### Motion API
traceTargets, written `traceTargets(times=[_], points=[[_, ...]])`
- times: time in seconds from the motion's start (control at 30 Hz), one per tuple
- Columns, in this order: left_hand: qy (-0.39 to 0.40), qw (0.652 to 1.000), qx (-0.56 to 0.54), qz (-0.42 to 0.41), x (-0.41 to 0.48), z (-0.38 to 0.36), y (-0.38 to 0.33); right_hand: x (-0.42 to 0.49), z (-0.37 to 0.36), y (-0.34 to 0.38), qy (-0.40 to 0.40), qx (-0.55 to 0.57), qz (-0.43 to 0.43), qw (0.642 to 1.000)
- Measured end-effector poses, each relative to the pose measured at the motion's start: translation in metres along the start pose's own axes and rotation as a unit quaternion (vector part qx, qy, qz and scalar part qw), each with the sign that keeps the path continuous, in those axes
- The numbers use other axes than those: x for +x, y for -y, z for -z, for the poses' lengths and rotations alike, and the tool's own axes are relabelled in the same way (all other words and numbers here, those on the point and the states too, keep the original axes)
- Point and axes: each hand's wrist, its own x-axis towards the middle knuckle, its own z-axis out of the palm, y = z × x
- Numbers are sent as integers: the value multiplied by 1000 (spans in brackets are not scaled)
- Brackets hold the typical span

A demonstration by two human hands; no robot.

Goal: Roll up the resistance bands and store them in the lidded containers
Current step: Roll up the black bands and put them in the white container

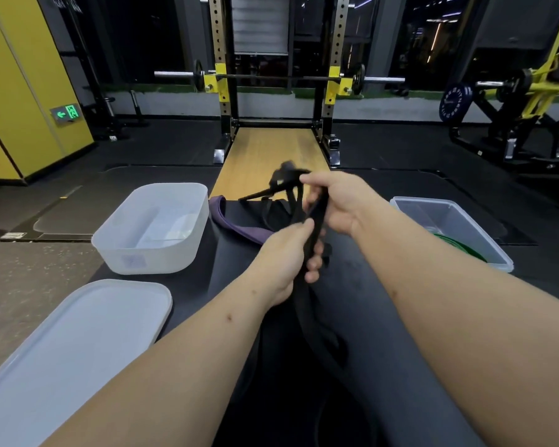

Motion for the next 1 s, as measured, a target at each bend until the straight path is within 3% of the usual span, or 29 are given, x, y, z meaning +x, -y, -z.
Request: traceTargets(times=[0.1, 0.27, 0.43, 0.5, 0.63, 0.73, 0.9, 0.97, 1.0], points=[[-33, 999, -33, -3, 12, -12, -14, 15, 5, 1, -69, 147, 98, 982], [-5, 994, 59, 96, 4, -6, 13, 18, 51, -22, -118, 5, -90, 989], [45, 985, 95, 134, -10, -12, 24, 15, 70, -34, -144, -60, -155, 975], [48, 985, 117, 120, -12, -15, 26, 17, 66, -25, -111, -37, -130, 985], [-9, 996, 62, 60, -3, -12, 18, 23, 46, 12, -42, 79, 25, 996], [-3, 998, 31, 50, 3, -21, 8, 27, 43, 14, -53, 127, 60, 989], [63, 980, 167, 92, -10, -11, 26, 21, 58, 8, -60, 49, -31, 997], [22, 973, 229, 37, -4, 3, 29, 17, 64, 15, -41, 82, -2, 996], [-19, 952, 306, -15, 2, 9, 28, 16, 66, 19, -33, 94, 12, 995]])
